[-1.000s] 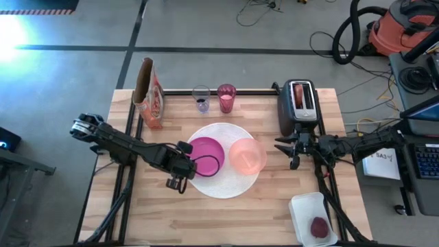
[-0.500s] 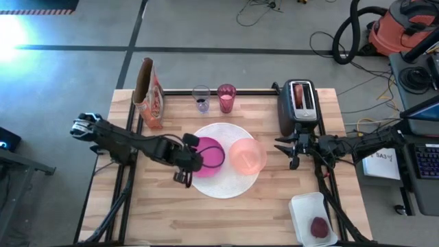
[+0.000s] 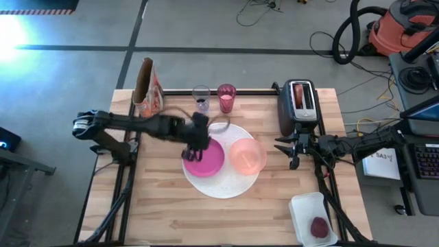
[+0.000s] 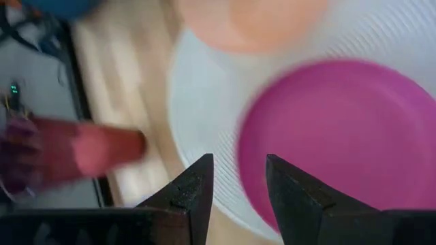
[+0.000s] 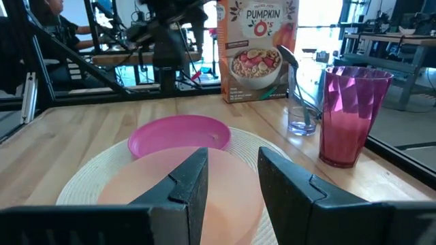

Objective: Arrange a breakfast setting
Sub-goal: Put the cup of rice grain on the table mat to the top left of the orange bowl

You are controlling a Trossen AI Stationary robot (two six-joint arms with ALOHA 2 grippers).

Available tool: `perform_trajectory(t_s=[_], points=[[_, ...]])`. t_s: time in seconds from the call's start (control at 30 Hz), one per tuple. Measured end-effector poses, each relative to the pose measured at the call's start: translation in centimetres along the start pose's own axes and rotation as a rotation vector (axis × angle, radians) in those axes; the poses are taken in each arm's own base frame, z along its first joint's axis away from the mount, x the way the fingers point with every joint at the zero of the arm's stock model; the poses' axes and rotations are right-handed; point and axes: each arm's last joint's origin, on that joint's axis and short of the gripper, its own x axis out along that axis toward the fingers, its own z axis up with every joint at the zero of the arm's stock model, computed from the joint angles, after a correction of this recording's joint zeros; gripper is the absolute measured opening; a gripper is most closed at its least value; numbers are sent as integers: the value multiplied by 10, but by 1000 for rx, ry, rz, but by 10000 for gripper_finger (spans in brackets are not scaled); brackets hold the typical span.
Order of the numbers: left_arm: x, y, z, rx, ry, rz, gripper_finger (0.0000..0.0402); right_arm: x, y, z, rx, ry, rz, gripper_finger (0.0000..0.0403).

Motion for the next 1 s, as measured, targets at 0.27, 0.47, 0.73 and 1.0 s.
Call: perform_trajectory(t_s=[0.27,0.47,0.73,1.0], points=[[19,58,-21,-75,-222,60,117,0,0,0,-1,2,0,118],[30,84,-31,-166,-270,149,127,0,0,0,0,2,1,118],[54,108,-55,-199,-221,188,172,0,0,0,-1,3,1,118],[73,126,-66,-159,-145,182,182,0,0,-1,-2,6,0,118]])
